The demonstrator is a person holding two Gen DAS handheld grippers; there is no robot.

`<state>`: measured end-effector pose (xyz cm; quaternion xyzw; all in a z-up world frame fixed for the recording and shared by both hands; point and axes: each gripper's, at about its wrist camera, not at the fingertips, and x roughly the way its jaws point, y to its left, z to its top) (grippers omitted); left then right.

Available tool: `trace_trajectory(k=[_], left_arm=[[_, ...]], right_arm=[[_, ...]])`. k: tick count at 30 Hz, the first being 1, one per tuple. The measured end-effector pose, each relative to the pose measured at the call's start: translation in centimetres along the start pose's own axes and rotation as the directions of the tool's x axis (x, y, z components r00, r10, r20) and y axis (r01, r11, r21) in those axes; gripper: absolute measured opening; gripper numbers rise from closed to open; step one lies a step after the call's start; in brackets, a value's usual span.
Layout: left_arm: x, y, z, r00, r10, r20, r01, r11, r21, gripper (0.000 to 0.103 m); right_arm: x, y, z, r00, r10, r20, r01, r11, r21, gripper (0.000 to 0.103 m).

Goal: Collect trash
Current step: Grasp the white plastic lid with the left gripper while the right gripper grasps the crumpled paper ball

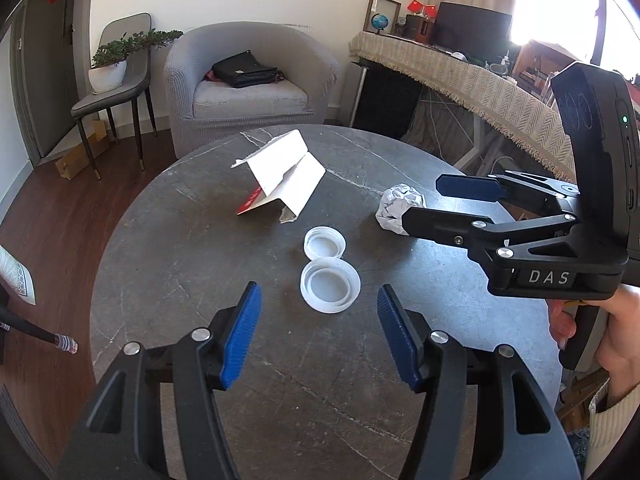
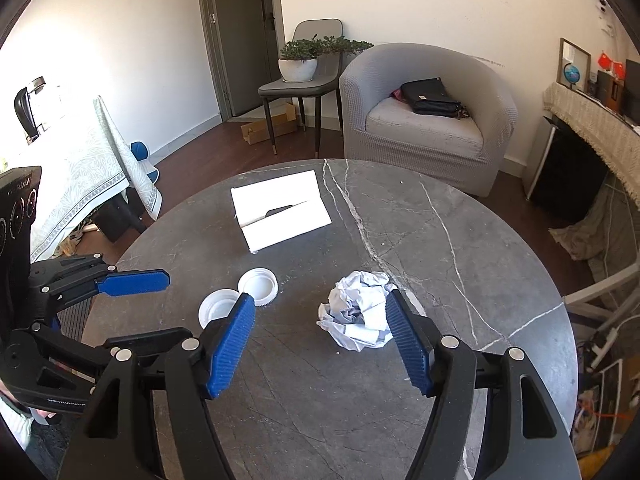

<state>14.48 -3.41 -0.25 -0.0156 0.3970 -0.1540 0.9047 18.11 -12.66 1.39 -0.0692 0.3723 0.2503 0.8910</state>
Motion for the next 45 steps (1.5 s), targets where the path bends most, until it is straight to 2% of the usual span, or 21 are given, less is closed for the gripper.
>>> trace_trajectory(k=[7, 13, 18, 23, 36, 38, 42, 45], left_arm=[[3.0, -1.4, 0.0, 0.998, 0.039, -0.056, -0.037, 0.998, 0.042, 0.063], [4.4, -1.4, 0.5, 0.996, 0.053, -0.076, -0.05, 0.998, 0.041, 0.063], [5.2, -1.4, 0.8, 0.994, 0.075, -0.081, -0.07, 0.996, 0.063, 0.055], [5.1, -1.1, 0.8, 0.994, 0.078, -0.075, -0.073, 0.995, 0.062, 0.042], [2.8, 0.8, 0.6, 0.999, 0.028, -0.035, -0.028, 0.999, -0.027, 0.042], [2.4, 0.9, 0.6, 0.999, 0.027, -0.03, -0.028, 0.999, -0.027, 0.042], [1.6, 1.4, 0.4, 0.999, 0.027, -0.027, -0.028, 0.999, -0.033, 0.042], [1.0, 2.2, 0.4, 0.999, 0.028, -0.023, -0.029, 0.999, -0.04, 0.042]], right_arm=[[0.3, -1.9, -0.7, 1.0, -0.003, -0.019, 0.004, 1.0, 0.028, 0.072], [0.9, -2.3, -1.1, 0.999, -0.007, -0.047, 0.008, 1.0, 0.025, 0.072], [1.3, -2.3, -1.3, 0.998, 0.002, -0.058, -0.001, 1.0, 0.029, 0.072], [1.7, -2.3, -1.1, 0.998, 0.003, -0.062, -0.001, 0.999, 0.034, 0.072], [2.9, -1.9, -0.8, 0.997, -0.022, -0.08, 0.025, 0.999, 0.035, 0.072], [3.3, -1.5, -0.6, 0.996, -0.037, -0.082, 0.038, 0.999, 0.02, 0.07], [4.0, -0.8, -0.4, 0.992, -0.067, -0.104, 0.066, 0.998, -0.015, 0.05], [4.1, -0.2, -0.2, 0.991, -0.085, -0.104, 0.082, 0.996, -0.031, 0.048]])
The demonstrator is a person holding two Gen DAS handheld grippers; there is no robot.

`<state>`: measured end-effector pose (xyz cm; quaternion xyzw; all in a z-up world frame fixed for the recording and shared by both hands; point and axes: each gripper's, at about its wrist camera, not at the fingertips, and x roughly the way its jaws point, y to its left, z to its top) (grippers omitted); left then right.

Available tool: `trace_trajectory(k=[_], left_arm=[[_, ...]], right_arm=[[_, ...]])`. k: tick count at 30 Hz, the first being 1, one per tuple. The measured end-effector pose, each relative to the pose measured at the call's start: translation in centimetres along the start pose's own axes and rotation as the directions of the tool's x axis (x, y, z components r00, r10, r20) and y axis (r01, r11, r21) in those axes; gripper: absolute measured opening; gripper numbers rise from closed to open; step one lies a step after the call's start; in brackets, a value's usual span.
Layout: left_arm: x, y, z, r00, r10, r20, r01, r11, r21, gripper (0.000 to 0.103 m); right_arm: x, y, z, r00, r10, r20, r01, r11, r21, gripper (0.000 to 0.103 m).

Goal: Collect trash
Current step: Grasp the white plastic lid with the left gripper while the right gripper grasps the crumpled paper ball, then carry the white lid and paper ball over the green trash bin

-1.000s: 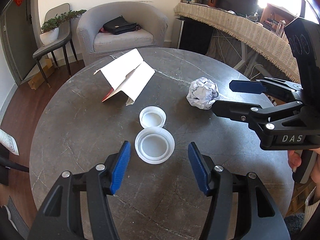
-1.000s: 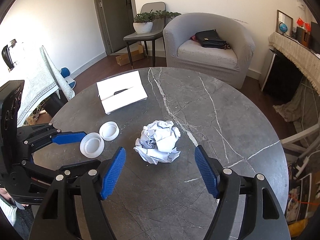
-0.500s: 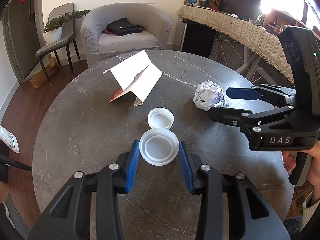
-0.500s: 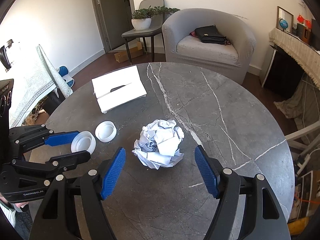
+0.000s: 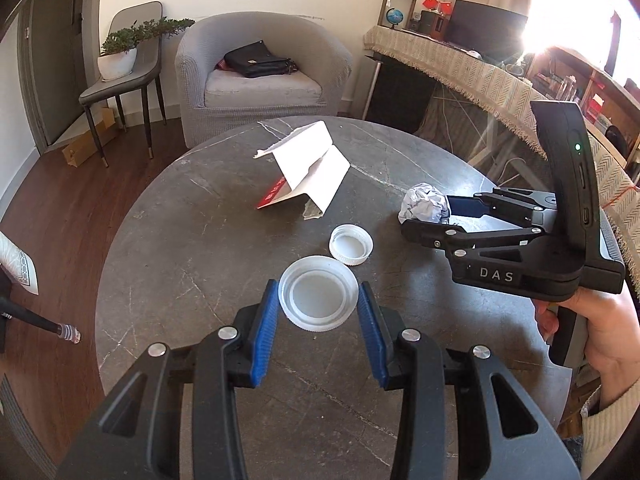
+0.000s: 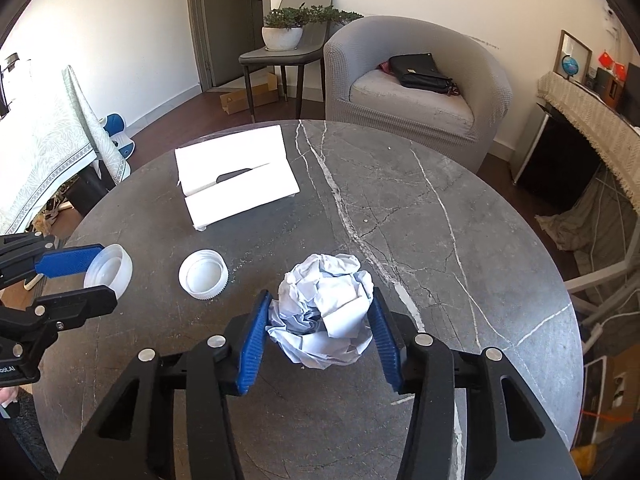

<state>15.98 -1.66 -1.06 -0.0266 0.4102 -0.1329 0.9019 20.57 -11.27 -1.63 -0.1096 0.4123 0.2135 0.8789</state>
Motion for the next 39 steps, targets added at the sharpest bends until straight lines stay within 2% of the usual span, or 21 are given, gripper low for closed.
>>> trace_trajectory(k=[7, 12, 30, 39], left_arm=[[-1.7, 1.3, -0.4, 1.0, 0.006, 0.012, -0.005, 1.0, -0.019, 0.042], [-3.0, 1.9, -1.0, 1.0, 0.016, 0.019, -0.015, 0.999, -0.03, 0.042], [-6.4, 5.1, -2.9, 0.999, 0.048, 0.025, -0.046, 0.996, -0.082, 0.042], [-8.6, 7.6, -4.9, 0.997, 0.075, 0.025, -0.072, 0.992, -0.107, 0.042]], right_arm=[[-0.7, 1.3, 1.1, 0.999, 0.016, 0.028, -0.016, 1.0, -0.008, 0.048], [-1.6, 2.5, 1.8, 0.995, 0.081, 0.055, -0.081, 0.997, 0.003, 0.048], [-2.6, 7.9, 2.9, 0.981, 0.179, 0.073, -0.175, 0.983, -0.056, 0.048], [-2.8, 11.6, 3.4, 0.972, 0.224, 0.076, -0.217, 0.972, -0.09, 0.048]])
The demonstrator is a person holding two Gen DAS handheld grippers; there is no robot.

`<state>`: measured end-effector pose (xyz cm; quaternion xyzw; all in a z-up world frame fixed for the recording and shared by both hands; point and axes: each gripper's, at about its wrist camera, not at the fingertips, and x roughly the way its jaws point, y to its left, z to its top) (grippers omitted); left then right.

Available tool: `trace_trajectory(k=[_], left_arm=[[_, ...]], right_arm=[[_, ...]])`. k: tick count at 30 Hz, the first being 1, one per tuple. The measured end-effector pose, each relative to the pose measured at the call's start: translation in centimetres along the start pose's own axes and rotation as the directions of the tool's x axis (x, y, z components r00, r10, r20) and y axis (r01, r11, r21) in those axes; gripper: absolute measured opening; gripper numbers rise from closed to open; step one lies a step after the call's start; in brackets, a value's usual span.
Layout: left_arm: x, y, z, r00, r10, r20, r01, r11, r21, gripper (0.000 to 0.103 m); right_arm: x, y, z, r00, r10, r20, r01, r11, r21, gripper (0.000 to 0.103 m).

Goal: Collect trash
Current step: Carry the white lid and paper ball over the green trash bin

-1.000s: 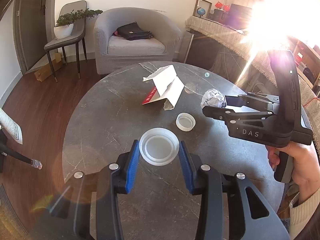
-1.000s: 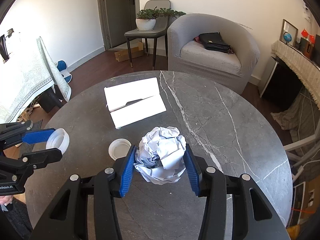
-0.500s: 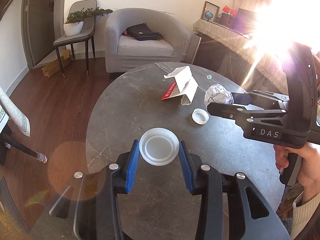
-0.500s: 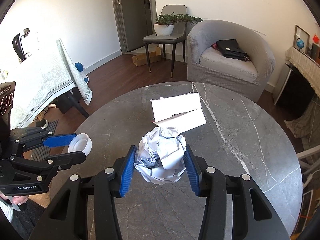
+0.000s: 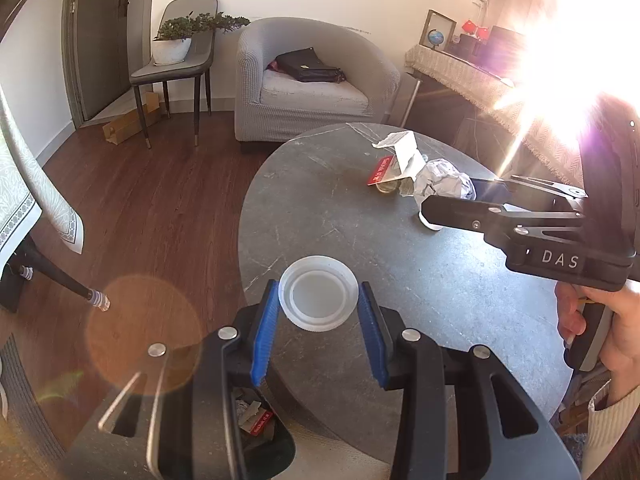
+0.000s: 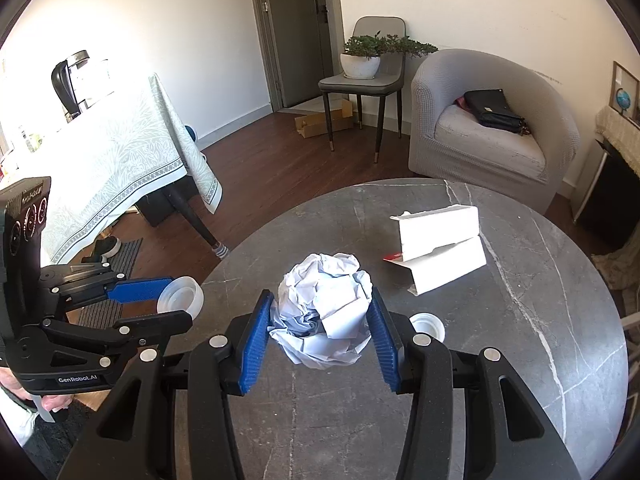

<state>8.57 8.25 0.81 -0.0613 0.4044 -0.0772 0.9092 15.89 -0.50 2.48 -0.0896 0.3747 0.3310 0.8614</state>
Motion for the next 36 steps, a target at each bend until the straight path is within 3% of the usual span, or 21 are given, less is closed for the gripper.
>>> trace_trajectory(k=[18, 36], left_arm=[[-3.6, 4.6, -1.3, 0.998, 0.056, 0.022, -0.055, 0.997, -0.051, 0.042], [-1.9, 8.8, -6.0, 0.991, 0.079, -0.111, -0.091, 0.991, -0.102, 0.042]], right_arm=[[2.0, 7.0, 0.7, 0.995, 0.09, -0.037, -0.093, 0.989, -0.116, 0.048], [3.7, 11.4, 2.0, 0.983, 0.178, -0.056, -0.184, 0.974, -0.135, 0.048]])
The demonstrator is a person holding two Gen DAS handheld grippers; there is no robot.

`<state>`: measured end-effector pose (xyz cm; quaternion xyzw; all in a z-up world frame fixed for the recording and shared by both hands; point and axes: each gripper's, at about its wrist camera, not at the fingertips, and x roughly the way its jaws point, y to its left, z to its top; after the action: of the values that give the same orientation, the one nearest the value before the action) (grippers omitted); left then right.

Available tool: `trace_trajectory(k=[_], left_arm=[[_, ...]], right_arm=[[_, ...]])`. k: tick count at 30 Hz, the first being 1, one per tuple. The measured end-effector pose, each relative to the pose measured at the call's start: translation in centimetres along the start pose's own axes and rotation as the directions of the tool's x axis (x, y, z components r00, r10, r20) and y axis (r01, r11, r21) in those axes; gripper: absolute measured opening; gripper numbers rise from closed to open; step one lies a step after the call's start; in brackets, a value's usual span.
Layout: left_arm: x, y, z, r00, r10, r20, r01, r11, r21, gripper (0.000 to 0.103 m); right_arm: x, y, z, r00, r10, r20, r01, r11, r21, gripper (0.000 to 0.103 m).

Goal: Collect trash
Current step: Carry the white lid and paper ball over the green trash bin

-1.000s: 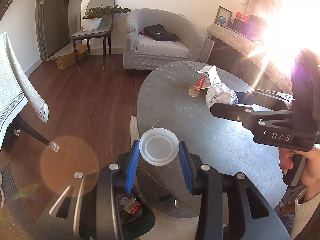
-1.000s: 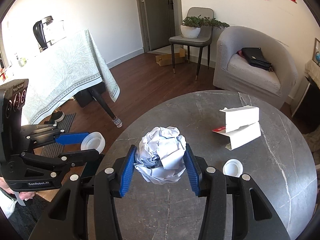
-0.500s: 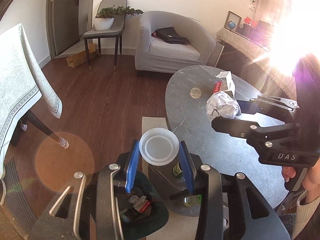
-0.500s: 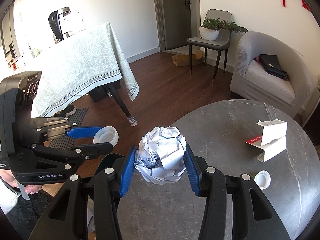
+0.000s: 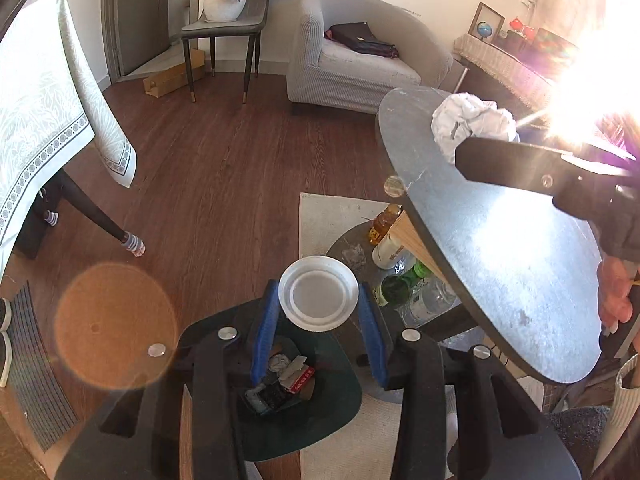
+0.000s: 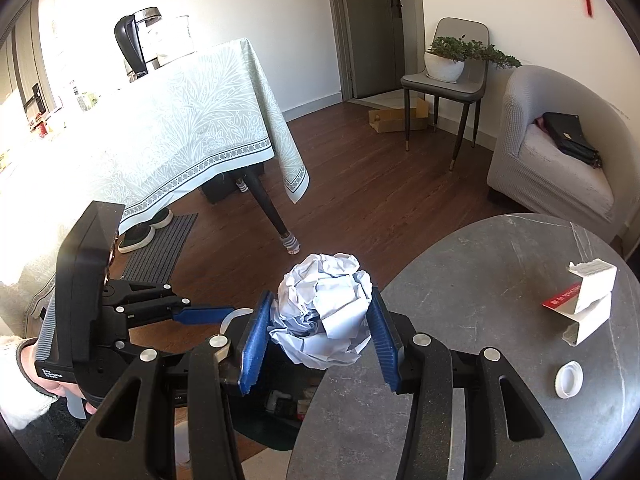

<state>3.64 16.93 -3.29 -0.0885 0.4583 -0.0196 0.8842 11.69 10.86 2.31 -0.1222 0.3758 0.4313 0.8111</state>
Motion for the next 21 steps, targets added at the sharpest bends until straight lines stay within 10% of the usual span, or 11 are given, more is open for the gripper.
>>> trace_trajectory(k=[21], left_arm=[[4.6, 3.2, -6.3, 0.975, 0.003, -0.221, -0.008, 1.0, -0.023, 0.042]], right_arm=[[5.7, 4.7, -0.6, 0.988, 0.049, -0.147, -0.058, 0.997, -0.057, 0.048]])
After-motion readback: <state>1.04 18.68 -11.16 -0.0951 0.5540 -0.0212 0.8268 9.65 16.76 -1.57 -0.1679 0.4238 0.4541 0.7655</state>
